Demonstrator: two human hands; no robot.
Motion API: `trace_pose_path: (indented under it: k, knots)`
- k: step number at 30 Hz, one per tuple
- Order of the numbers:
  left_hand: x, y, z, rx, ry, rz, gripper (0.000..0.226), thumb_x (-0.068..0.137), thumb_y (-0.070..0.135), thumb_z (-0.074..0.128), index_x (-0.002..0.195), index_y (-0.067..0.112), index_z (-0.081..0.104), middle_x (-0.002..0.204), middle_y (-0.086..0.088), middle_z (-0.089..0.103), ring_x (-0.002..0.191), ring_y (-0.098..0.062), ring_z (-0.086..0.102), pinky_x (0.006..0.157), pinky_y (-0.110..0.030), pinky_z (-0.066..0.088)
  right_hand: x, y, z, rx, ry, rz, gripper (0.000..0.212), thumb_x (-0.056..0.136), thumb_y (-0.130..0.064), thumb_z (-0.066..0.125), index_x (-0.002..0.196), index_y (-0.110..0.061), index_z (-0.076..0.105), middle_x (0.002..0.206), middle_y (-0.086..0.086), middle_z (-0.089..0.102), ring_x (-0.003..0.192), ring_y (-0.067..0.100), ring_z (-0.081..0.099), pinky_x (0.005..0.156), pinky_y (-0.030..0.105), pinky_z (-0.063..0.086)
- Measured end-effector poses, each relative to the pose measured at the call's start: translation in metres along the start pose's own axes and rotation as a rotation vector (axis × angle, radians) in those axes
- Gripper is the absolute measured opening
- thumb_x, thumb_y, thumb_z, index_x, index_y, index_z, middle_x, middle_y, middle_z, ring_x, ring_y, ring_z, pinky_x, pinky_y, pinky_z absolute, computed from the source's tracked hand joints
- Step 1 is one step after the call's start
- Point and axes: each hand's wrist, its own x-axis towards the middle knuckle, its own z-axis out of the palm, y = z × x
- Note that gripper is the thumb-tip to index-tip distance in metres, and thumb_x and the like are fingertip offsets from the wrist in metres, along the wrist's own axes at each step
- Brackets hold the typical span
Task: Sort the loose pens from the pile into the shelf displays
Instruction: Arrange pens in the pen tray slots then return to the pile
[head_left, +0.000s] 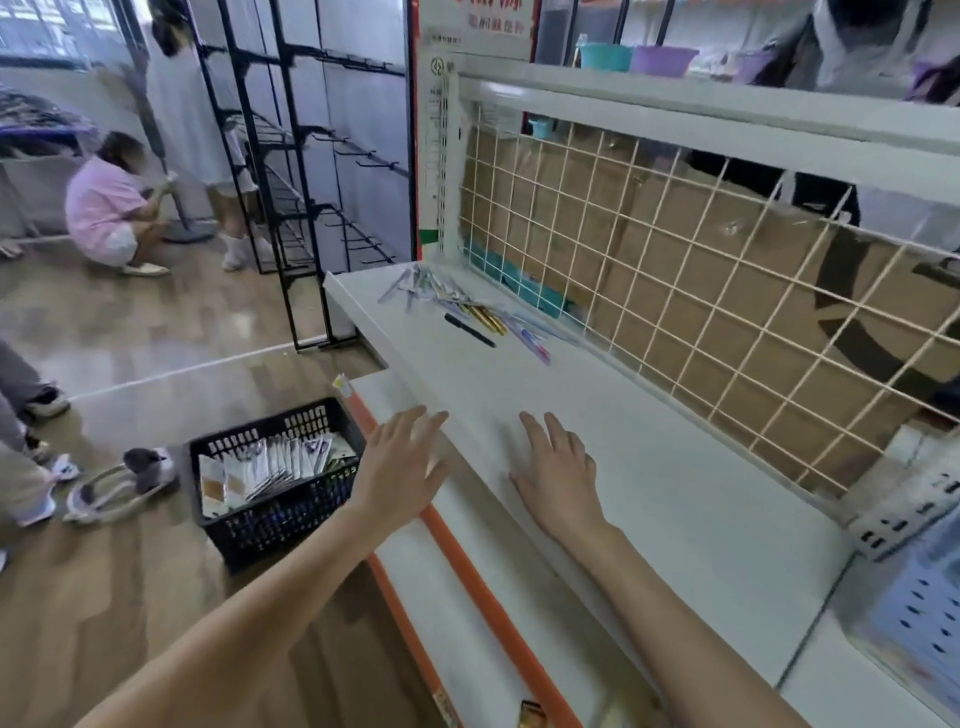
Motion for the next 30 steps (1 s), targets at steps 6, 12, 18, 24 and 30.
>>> trace_pose_path:
  k: [6,12,18,24,30]
  knots:
    - [0.056,-0.044,0.013,-0.047,-0.012,-0.048,0.053,0.093,0.035,0.051,0.141,0.02,0.037,0.146,-0.009,0.037,0.132,-0.03,0.036,0.11,-0.039,0.025,0.079,-0.012,0.013,0.014,-0.026,0.022,0.067,0.095,-0.028,0.048,0.149,-0.025,0.008,0.157,0.007,0.006,0.14,0.03,0.015,0.111,0.04,0.017]
    - [0.136,-0.096,0.035,-0.036,-0.024,0.028,0.045,0.091,0.039,0.043,0.13,0.018,0.053,0.131,-0.007,0.054,0.12,-0.029,0.051,0.103,-0.045,0.035,0.185,0.006,0.025,0.101,0.007,0.136,0.064,0.094,-0.025,0.049,0.148,-0.02,0.015,0.156,0.009,0.013,0.14,0.03,0.017,0.111,0.042,0.018]
    - [0.23,-0.129,0.062,-0.046,-0.1,0.134,0.041,0.091,0.022,0.058,0.131,0.017,0.052,0.13,-0.006,0.056,0.116,-0.028,0.055,0.099,-0.042,0.039,0.262,0.031,0.038,0.07,0.174,0.233,0.045,0.092,-0.015,0.043,0.137,-0.016,0.041,0.126,0.011,0.049,0.112,0.031,0.044,0.091,0.037,0.033]
    - [0.3,-0.133,0.098,-0.109,-0.201,0.179,0.046,0.095,0.021,0.051,0.139,0.016,0.041,0.141,-0.005,0.045,0.131,-0.024,0.039,0.109,-0.037,0.025,0.302,0.041,0.061,0.018,0.281,0.172,0.041,0.084,-0.008,0.044,0.121,-0.012,0.061,0.096,0.011,0.06,0.085,0.032,0.051,0.074,0.037,0.043]
    - [0.327,-0.154,0.112,-0.173,-0.17,0.254,0.026,0.094,0.018,0.049,0.115,0.011,0.063,0.12,-0.009,0.06,0.115,-0.03,0.054,0.096,-0.042,0.039,0.318,0.046,0.062,-0.014,0.313,0.254,0.025,0.072,0.001,0.072,0.096,-0.002,0.068,0.086,0.017,0.058,0.072,0.035,0.055,0.068,0.041,0.049]
